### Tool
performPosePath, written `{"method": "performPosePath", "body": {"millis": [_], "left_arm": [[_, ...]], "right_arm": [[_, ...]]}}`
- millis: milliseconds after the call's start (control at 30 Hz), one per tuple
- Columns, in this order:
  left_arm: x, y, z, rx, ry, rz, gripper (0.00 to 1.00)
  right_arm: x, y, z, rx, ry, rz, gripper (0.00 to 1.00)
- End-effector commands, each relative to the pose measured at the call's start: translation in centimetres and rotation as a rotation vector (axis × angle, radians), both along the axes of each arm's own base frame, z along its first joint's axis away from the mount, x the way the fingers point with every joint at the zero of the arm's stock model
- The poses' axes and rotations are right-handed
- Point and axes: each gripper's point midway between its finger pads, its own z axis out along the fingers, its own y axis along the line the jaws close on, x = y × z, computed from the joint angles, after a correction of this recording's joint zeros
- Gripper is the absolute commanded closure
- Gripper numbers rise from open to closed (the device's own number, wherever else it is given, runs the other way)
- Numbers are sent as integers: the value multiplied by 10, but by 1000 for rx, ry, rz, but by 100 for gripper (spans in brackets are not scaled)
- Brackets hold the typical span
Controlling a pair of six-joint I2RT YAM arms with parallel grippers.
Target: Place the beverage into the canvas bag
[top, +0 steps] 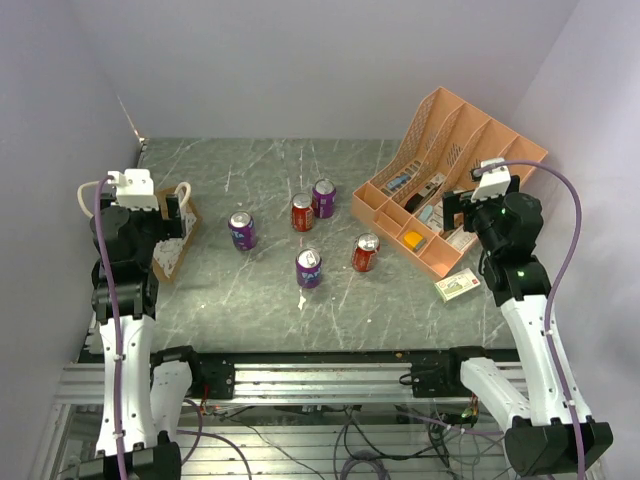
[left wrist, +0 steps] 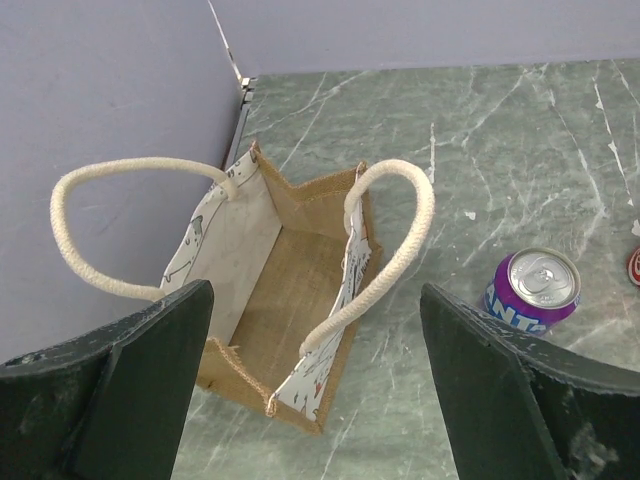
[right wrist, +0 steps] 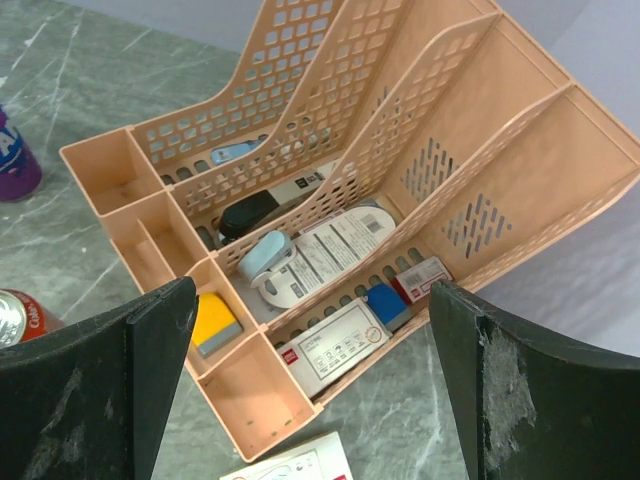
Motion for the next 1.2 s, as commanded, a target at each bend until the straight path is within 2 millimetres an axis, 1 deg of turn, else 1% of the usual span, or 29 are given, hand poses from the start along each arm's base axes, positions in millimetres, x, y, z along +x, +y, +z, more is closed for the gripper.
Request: {"method": "performPosePath", "body": {"millis": [0,367,533,667,800,833,900,1033,1167], "left_arm": [[7,-2,10,-11,-41,-36,5],[9,4,10,-19,-41,-19,6],[7,11,12,-10,-46,19,6],[7,16,10,-3,-35,40,6],[12,18,2,-23,17,52,6],[14,18,-3,-29,42,50,6],[19,19,-13,-35,94,44,6],[25,23,-35,-16,204,39,6],[23,22,-46,34,270,-9,6]], "right_arm": [[-3,6,12,25,0,41,0],[-4,18,14,55,23,108,0],[-4,19,15,54,27,119,0],[-4,25,14,32,32,166,0],[0,33,7,17,56,219,0],[1,34,-3,16,78,230,0],[3,37,-13,19,96,244,0],[7,41,-30,43,110,260,0],[7,44,-43,55,125,271,0]]}}
